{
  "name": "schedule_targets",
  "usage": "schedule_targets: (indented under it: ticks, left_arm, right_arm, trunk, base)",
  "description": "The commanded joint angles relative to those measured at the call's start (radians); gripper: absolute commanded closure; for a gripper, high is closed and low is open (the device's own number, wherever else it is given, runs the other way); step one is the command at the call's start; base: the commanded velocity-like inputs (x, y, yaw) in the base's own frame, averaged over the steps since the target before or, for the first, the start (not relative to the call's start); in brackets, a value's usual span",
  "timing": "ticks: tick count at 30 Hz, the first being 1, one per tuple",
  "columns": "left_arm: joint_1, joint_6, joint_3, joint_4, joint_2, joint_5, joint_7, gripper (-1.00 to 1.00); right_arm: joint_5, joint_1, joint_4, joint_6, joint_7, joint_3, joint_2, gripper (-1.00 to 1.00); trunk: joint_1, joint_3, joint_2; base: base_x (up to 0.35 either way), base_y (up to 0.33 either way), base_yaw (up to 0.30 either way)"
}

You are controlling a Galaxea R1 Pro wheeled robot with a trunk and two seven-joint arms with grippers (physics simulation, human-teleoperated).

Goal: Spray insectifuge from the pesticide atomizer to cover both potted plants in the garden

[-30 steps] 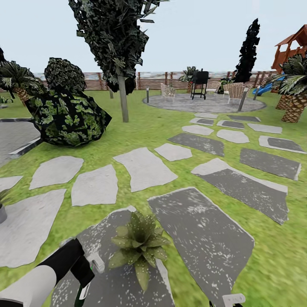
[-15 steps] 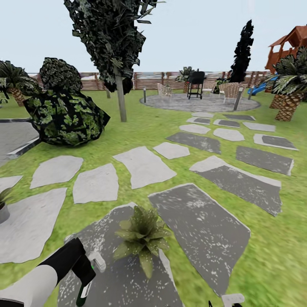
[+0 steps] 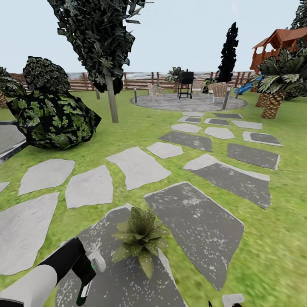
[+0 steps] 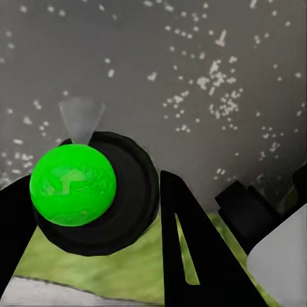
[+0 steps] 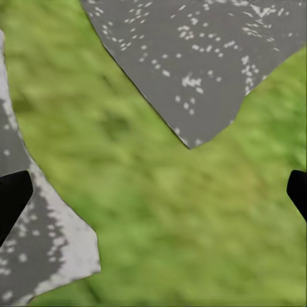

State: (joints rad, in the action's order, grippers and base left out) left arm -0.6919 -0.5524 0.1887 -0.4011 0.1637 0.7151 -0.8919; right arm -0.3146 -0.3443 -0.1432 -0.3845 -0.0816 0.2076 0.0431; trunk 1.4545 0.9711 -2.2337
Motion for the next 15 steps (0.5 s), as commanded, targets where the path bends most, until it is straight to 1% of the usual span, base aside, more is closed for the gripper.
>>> schedule_targets:
  ticks: [1, 4, 15]
  left_arm:
    - [0.000, -0.004, 0.002, -0.002, 0.000, 0.004, -0.006, 1.00]
    - [0.000, -0.004, 0.002, -0.002, 0.000, 0.004, -0.006, 1.00]
    - [0.000, -0.004, 0.001, -0.002, 0.000, 0.004, -0.005, 1.00]
  right_arm:
    - [-0.011, -0.001, 0.002, -0.004, -0.004, 0.006, 0.000, -1.00]
    - [-0.011, -0.001, 0.001, -0.004, -0.004, 0.006, 0.000, -1.00]
    - [-0.011, -0.001, 0.002, -0.004, -0.004, 0.006, 0.000, -1.00]
  trunk:
    - [0.000, 0.001, 0.000]
    - [0.000, 0.001, 0.000]
    - [0.000, 0.001, 0.000]
  base:
    - [0.000, 0.294, -0.001]
    - [0.000, 0.300, -0.155]
    - [0.000, 0.303, -0.262]
